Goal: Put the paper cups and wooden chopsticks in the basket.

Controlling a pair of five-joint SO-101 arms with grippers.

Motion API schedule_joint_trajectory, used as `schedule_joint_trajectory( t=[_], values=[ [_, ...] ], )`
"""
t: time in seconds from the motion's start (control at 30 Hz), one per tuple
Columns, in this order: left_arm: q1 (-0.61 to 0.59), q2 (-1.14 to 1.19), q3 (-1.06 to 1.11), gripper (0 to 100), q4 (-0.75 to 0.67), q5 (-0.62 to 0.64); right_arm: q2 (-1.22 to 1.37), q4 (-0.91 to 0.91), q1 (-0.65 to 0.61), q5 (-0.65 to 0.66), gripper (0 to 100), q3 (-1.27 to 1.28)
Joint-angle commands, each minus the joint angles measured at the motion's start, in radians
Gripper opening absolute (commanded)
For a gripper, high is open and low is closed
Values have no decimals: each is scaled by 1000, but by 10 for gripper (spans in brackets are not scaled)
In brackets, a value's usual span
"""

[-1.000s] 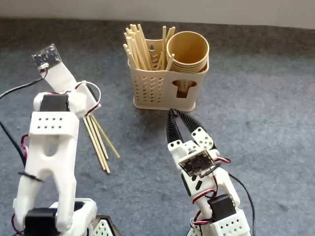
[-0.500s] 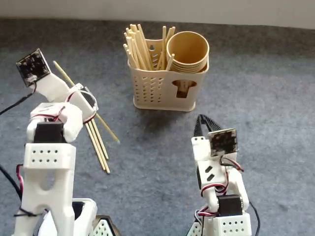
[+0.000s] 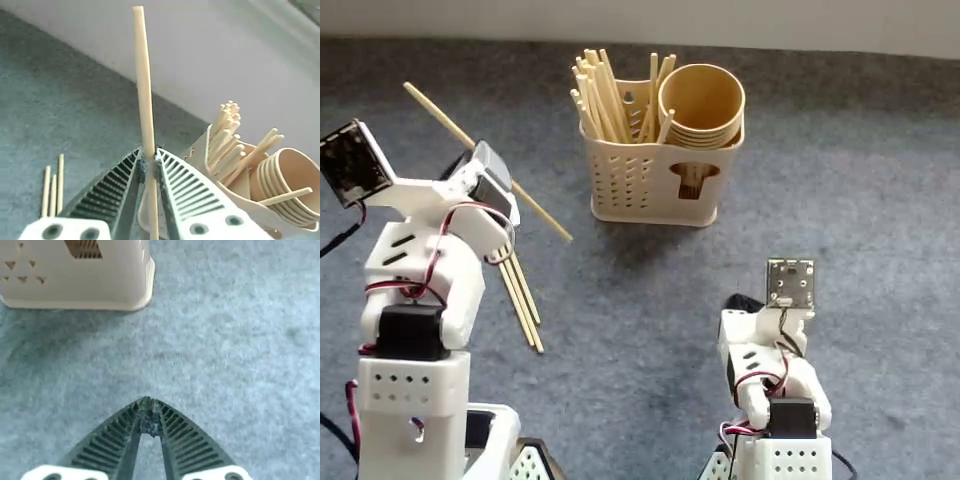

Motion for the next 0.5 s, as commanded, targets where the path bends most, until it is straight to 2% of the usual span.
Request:
schedule_joint_trajectory(
  t=[0.0, 0.2, 0.33, 0.47],
  values=[
    [68, -36, -12, 5, -117, 6, -19, 84, 12, -11, 5, 153],
    [79, -30, -12, 5, -356, 6, -19, 225, 16, -6, 5, 153],
    [119, -28, -13, 5, -463, 0, -18, 259, 16, -6, 5, 153],
    [209, -28, -12, 5, -537, -129, -18, 260, 16, -6, 5, 153]
  ],
)
